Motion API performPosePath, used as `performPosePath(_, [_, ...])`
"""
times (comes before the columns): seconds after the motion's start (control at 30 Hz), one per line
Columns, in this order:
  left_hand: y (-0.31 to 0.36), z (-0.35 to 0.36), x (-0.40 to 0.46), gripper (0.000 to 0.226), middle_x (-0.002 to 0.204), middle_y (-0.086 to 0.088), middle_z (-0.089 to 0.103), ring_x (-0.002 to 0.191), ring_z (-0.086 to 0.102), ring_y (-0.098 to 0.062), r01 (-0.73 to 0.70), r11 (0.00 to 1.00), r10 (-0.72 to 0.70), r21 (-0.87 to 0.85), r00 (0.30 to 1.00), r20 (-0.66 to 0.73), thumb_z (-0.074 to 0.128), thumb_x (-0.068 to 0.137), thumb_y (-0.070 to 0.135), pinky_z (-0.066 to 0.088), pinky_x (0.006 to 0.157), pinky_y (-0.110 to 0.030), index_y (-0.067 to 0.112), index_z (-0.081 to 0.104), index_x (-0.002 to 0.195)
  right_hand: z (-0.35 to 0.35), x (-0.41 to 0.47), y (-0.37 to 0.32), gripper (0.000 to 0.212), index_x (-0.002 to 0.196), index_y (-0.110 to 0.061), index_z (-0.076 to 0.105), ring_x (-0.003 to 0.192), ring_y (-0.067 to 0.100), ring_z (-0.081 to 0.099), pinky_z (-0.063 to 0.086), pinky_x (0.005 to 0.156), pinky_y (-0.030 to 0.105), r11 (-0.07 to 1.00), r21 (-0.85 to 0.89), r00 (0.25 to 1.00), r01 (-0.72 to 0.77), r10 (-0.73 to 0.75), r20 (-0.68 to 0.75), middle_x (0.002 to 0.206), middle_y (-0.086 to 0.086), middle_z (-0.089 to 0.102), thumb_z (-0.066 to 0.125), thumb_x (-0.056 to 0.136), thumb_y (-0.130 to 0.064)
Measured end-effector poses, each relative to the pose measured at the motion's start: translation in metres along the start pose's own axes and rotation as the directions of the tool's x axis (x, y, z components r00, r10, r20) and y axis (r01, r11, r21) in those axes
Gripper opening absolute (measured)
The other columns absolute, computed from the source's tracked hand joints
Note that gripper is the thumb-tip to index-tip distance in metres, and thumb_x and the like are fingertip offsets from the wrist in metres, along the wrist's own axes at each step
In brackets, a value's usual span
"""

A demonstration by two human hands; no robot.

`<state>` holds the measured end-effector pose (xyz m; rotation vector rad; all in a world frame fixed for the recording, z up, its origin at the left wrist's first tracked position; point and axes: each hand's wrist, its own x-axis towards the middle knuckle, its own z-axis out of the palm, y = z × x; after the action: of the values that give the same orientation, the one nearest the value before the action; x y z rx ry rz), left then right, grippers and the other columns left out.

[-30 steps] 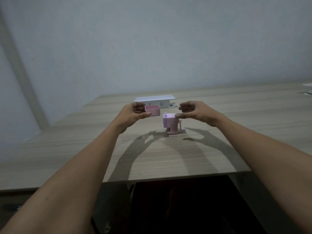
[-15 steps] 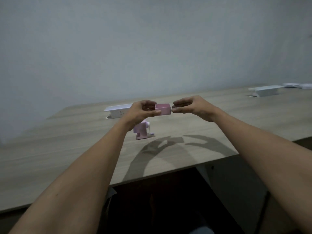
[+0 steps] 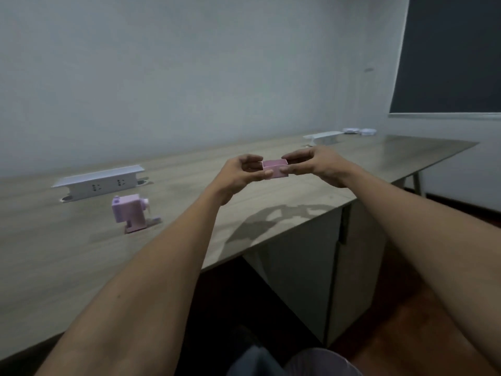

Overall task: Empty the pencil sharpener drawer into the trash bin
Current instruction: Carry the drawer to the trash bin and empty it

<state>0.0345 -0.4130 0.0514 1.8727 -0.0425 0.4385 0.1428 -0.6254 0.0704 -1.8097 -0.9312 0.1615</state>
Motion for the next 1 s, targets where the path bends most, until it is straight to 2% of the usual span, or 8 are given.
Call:
performPosePath(0.17, [-0.011, 0.061, 0.016, 0.064, 0.122, -0.011, 0.07, 0.113, 0.069, -0.021, 0.0, 0.997, 0.007, -0.072, 0.996, 0.092, 0.085, 0.078, 0.018, 0.055, 0.094, -0.025, 0.001, 0.058, 0.134, -0.04, -0.04, 0.027, 0.056, 0.128, -0.005, 0.069, 0.111, 0.009, 0.07, 0.053, 0.091, 0.015, 0.995, 0.09, 0.991, -0.051, 0.061, -0.116, 0.118, 0.004, 0.075, 0.087, 0.076, -0.015])
performPosePath(0.27, [-0.016, 0.095, 0.014, 0.055, 0.12, -0.011, 0.073, 0.11, 0.07, -0.018, 0.007, 0.995, 0.01, -0.096, 0.986, 0.167, 0.082, 0.081, 0.017, 0.054, 0.093, -0.023, -0.001, 0.062, 0.13, -0.057, -0.066, 0.046, 0.058, 0.128, -0.002, 0.068, 0.115, 0.015, 0.069, 0.052, 0.102, 0.025, 0.985, 0.152, 0.982, -0.087, 0.11, -0.152, 0.121, 0.008, 0.074, 0.087, 0.074, -0.012])
performPosePath(0.43, [-0.024, 0.139, 0.006, 0.054, 0.12, -0.014, 0.073, 0.113, 0.07, -0.022, 0.021, 0.989, 0.014, -0.145, 0.972, 0.234, 0.081, 0.083, 0.018, 0.053, 0.096, -0.025, -0.003, 0.063, 0.128, -0.074, -0.106, 0.07, 0.054, 0.129, 0.002, 0.066, 0.116, 0.017, 0.07, 0.054, 0.095, 0.02, 0.947, 0.293, 0.962, -0.132, 0.193, -0.192, 0.122, 0.012, 0.073, 0.082, 0.078, -0.003])
performPosePath(0.57, [-0.038, 0.174, -0.008, 0.05, 0.121, -0.012, 0.073, 0.104, 0.07, -0.016, 0.034, 0.992, 0.001, -0.122, 0.961, 0.276, 0.079, 0.085, 0.019, 0.054, 0.096, -0.024, -0.002, 0.064, 0.128, -0.08, -0.138, 0.093, 0.054, 0.127, 0.007, 0.064, 0.116, 0.02, 0.069, 0.053, 0.101, 0.024, 0.904, 0.393, 0.942, -0.17, 0.267, -0.205, 0.12, 0.016, 0.073, 0.081, 0.075, 0.003])
performPosePath(0.7, [-0.059, 0.201, -0.028, 0.049, 0.119, -0.008, 0.073, 0.096, 0.07, -0.004, 0.072, 0.99, -0.031, -0.125, 0.952, 0.305, 0.078, 0.086, 0.018, 0.051, 0.08, -0.01, 0.0, 0.064, 0.129, -0.074, -0.165, 0.119, 0.052, 0.127, 0.009, 0.062, 0.11, 0.019, 0.072, 0.055, 0.099, 0.025, 0.875, 0.438, 0.92, -0.208, 0.326, -0.216, 0.118, 0.018, 0.072, 0.078, 0.077, 0.009])
performPosePath(0.77, [-0.073, 0.212, -0.039, 0.049, 0.117, -0.007, 0.072, 0.095, 0.07, -0.002, 0.1, 0.987, -0.057, -0.125, 0.948, 0.312, 0.078, 0.086, 0.017, 0.051, 0.077, -0.008, 0.001, 0.063, 0.13, -0.067, -0.176, 0.135, 0.053, 0.127, 0.009, 0.062, 0.108, 0.017, 0.072, 0.055, 0.097, 0.024, 0.862, 0.452, 0.906, -0.23, 0.359, -0.223, 0.118, 0.018, 0.071, 0.078, 0.077, 0.01])
performPosePath(0.93, [-0.123, 0.234, -0.063, 0.056, 0.124, -0.01, 0.069, 0.112, 0.067, -0.015, 0.191, 0.974, -0.146, -0.119, 0.94, 0.309, 0.079, 0.085, 0.019, 0.053, 0.081, -0.009, -0.001, 0.06, 0.134, -0.04, -0.201, 0.18, 0.052, 0.127, 0.01, 0.063, 0.09, 0.009, 0.076, 0.056, 0.078, 0.014, 0.824, 0.473, 0.861, -0.312, 0.456, -0.226, 0.115, 0.018, 0.072, 0.079, 0.077, 0.009])
performPosePath(1.0, [-0.149, 0.24, -0.073, 0.056, 0.125, -0.012, 0.069, 0.116, 0.066, -0.018, 0.245, 0.96, -0.195, -0.132, 0.93, 0.313, 0.079, 0.084, 0.018, 0.053, 0.085, -0.013, -0.001, 0.059, 0.134, -0.027, -0.209, 0.201, 0.053, 0.126, 0.009, 0.064, 0.09, 0.009, 0.076, 0.056, 0.08, 0.015, 0.806, 0.473, 0.844, -0.357, 0.495, -0.206, 0.116, 0.018, 0.072, 0.08, 0.076, 0.008])
